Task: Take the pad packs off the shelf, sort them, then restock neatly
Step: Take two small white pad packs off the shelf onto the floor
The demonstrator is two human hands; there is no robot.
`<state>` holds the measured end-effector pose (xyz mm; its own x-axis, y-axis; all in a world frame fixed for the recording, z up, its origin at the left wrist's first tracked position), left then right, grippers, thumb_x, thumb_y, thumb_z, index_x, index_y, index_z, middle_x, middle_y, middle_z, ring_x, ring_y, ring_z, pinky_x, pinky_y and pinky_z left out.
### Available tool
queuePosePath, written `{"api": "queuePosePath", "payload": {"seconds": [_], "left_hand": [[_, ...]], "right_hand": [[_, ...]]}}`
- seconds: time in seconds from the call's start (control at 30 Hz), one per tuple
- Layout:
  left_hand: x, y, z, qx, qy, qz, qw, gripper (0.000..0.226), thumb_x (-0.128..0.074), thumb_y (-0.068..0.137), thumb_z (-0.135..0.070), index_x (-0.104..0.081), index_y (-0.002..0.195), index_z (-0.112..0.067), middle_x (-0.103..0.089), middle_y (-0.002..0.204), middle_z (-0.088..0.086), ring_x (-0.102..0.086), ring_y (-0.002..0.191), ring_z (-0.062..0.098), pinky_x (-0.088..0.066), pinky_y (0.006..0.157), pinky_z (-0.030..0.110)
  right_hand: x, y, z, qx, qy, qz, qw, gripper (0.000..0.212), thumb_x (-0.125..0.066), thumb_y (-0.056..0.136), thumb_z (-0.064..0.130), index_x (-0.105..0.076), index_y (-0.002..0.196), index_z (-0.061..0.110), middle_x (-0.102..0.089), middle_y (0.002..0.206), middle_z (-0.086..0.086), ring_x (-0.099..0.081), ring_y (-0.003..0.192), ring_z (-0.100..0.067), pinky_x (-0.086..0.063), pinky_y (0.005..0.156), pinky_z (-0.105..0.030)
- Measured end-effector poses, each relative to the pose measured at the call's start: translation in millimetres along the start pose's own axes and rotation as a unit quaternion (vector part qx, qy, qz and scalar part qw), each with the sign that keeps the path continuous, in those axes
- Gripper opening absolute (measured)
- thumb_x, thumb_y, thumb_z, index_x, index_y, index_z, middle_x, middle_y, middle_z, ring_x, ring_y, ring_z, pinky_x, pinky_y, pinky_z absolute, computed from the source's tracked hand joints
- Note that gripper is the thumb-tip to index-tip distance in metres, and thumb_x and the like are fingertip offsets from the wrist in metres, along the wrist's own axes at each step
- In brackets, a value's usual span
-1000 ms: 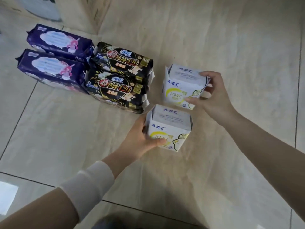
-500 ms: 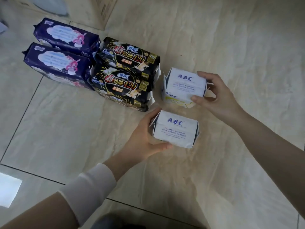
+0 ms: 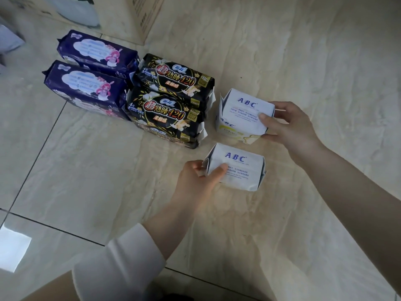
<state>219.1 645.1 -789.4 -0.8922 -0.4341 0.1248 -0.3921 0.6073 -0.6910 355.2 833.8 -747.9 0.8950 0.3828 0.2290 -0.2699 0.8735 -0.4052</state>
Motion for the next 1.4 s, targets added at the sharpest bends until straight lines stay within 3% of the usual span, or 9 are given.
{"api": "queuePosePath", "payload": {"seconds": [0.07,0.17,0.27,0.37,0.63,0.7,0.9,1.2,1.4], "left_hand": [[-2.0,0.9,-2.6,0.007,-0.014,-0.014,1.0,0.026,-0.072,0.077,-0.03,-0.049,0.085,-0.021,-0.055,0.08,-0.014,-0.057,0.055,-0.012,-0.055,0.084,0.04],[0.0,6.5,-7.7,0.001,-0.043,-0.035,0.998,0.038,-0.075,0.075,-0.03,-0.053,0.099,-0.01,-0.059,0.089,-0.011,-0.064,0.081,0.004,-0.053,0.088,0.039],[4.8,11.1,-15.2,-0.01,-0.037,-0.053,0.998,0.06,-0.078,0.069,-0.038,-0.057,0.112,-0.003,-0.067,0.101,0.002,-0.067,0.09,0.013,-0.054,0.086,0.037],[9.1,11.8,-18.3,-0.008,-0.051,-0.071,0.996,0.06,-0.08,0.067,-0.038,-0.056,0.11,-0.003,-0.066,0.101,0.001,-0.066,0.092,0.014,-0.054,0.088,0.037],[11.7,18.9,-22.0,-0.015,-0.058,-0.087,0.994,0.022,-0.076,0.074,-0.034,-0.064,0.083,-0.017,-0.07,0.087,-0.004,-0.067,0.086,0.013,-0.054,0.087,0.035],[10.8,20.8,-20.2,-0.016,-0.062,-0.088,0.994,0.029,-0.076,0.073,-0.037,-0.066,0.086,-0.014,-0.071,0.089,-0.002,-0.067,0.087,0.012,-0.054,0.087,0.034],[8.1,20.3,-17.8,0.002,-0.079,-0.091,0.993,0.081,-0.072,0.046,-0.062,-0.062,0.106,-0.008,-0.069,0.103,0.0,-0.066,0.096,0.012,-0.052,0.089,0.032],[4.3,22.7,-14.0,0.0,-0.1,-0.11,0.989,0.046,-0.074,0.07,-0.044,-0.067,0.096,-0.007,-0.072,0.091,0.001,-0.067,0.088,0.012,-0.053,0.088,0.037],[6.4,24.9,-12.1,0.007,-0.12,-0.132,0.984,0.064,-0.073,0.065,-0.051,-0.06,0.107,-0.005,-0.069,0.1,0.002,-0.066,0.093,0.012,-0.053,0.088,0.033]], "right_hand": [[0.9,1.0,1.7,0.0,0.002,-0.004,1.0,0.027,-0.066,0.085,0.015,-0.054,0.109,0.018,-0.058,0.117,-0.005,-0.063,0.086,-0.008,-0.057,0.079,-0.036],[1.7,4.0,5.4,0.004,0.0,-0.007,1.0,0.026,-0.066,0.085,0.014,-0.054,0.108,0.019,-0.058,0.115,-0.004,-0.063,0.088,-0.011,-0.056,0.081,-0.04],[-0.5,7.5,7.8,0.004,0.001,-0.005,1.0,0.026,-0.066,0.085,0.014,-0.053,0.108,0.019,-0.057,0.11,-0.001,-0.062,0.089,-0.01,-0.056,0.081,-0.039],[-3.2,10.0,8.9,0.008,0.002,-0.005,1.0,0.026,-0.066,0.085,0.015,-0.053,0.108,0.019,-0.058,0.106,0.002,-0.062,0.087,-0.008,-0.057,0.08,-0.038],[-10.5,15.3,11.6,0.016,0.002,0.001,1.0,0.024,-0.065,0.085,0.015,-0.053,0.105,0.022,-0.058,0.101,0.006,-0.062,0.087,-0.008,-0.056,0.079,-0.037],[-11.9,16.1,12.0,0.015,0.002,0.002,1.0,0.025,-0.065,0.085,0.016,-0.054,0.106,0.022,-0.058,0.104,0.004,-0.062,0.09,-0.011,-0.056,0.08,-0.037],[-16.9,18.8,12.9,0.015,0.002,0.007,1.0,0.028,-0.066,0.085,0.017,-0.054,0.11,0.021,-0.057,0.105,0.004,-0.062,0.094,-0.015,-0.056,0.083,-0.038],[-20.9,19.5,10.0,0.018,0.013,-0.003,1.0,0.027,-0.064,0.086,0.017,-0.052,0.11,0.02,-0.057,0.105,0.006,-0.063,0.098,-0.019,-0.054,0.086,-0.038],[-21.0,19.9,9.8,0.023,0.016,0.004,1.0,0.026,-0.065,0.086,0.017,-0.052,0.109,0.021,-0.057,0.101,0.01,-0.063,0.098,-0.019,-0.054,0.086,-0.039]]}}
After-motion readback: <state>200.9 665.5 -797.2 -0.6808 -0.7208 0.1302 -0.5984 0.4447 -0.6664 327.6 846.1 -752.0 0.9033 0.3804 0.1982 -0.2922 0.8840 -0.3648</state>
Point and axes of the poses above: each hand's wrist, its own y-axis towards the middle knuckle, its own x-axis out of the back of the hand, z = x × y, the point moved 9 cm from there along y, towards the middle knuckle
